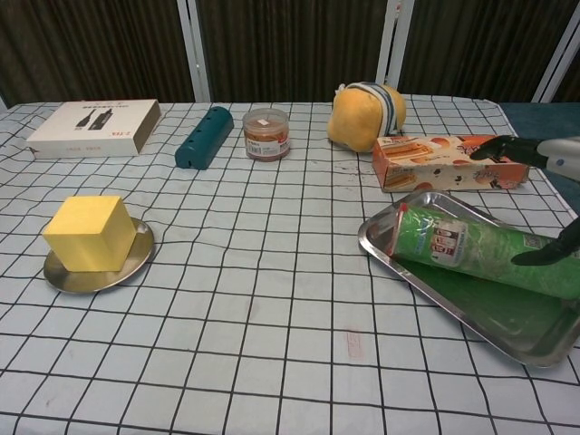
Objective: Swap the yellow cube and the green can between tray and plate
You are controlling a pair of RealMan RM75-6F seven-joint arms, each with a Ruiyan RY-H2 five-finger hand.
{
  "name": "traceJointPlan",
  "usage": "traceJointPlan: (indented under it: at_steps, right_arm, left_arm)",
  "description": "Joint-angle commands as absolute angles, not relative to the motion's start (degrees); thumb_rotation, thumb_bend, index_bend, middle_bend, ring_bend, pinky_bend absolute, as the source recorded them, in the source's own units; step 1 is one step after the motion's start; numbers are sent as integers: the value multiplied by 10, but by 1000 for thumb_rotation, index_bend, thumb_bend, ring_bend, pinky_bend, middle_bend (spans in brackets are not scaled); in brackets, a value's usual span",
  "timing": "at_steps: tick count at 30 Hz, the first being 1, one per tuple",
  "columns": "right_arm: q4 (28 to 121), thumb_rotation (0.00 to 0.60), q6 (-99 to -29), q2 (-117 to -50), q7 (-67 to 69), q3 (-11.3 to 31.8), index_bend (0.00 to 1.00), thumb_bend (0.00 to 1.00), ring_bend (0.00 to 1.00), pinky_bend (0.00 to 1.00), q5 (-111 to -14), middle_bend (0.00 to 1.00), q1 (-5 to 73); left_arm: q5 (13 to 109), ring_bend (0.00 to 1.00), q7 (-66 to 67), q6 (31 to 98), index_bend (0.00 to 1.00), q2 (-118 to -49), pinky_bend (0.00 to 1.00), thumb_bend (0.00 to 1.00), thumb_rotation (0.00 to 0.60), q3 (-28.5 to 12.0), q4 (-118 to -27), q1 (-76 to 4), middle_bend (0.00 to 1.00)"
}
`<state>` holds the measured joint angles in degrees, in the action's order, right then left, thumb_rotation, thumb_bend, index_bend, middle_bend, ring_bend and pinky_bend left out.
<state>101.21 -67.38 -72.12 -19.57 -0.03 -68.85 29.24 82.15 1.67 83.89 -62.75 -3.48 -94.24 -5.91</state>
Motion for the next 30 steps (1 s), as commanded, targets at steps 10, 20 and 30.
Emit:
traceJointPlan:
  at_steps: [10, 20, 30]
  right_arm:
    - [995, 600, -823, -638, -33, 43, 0, 111, 0, 71, -758, 0, 196]
    - [921, 600, -883, -693, -58, 46, 0, 94, 0, 22, -726, 0, 129]
    - [901, 600, -885, -693, 9, 50, 0, 90, 0, 11, -770, 0, 110]
  left_arm:
    - [840, 37, 35, 863, 72, -633, 179, 360, 600, -34, -946, -52, 37]
    - [847, 36, 65, 873, 32, -646, 193, 360, 600, -34, -950, -51, 36]
    - [846, 36, 75, 864, 30, -654, 208, 358, 600, -34, -948, -55, 36]
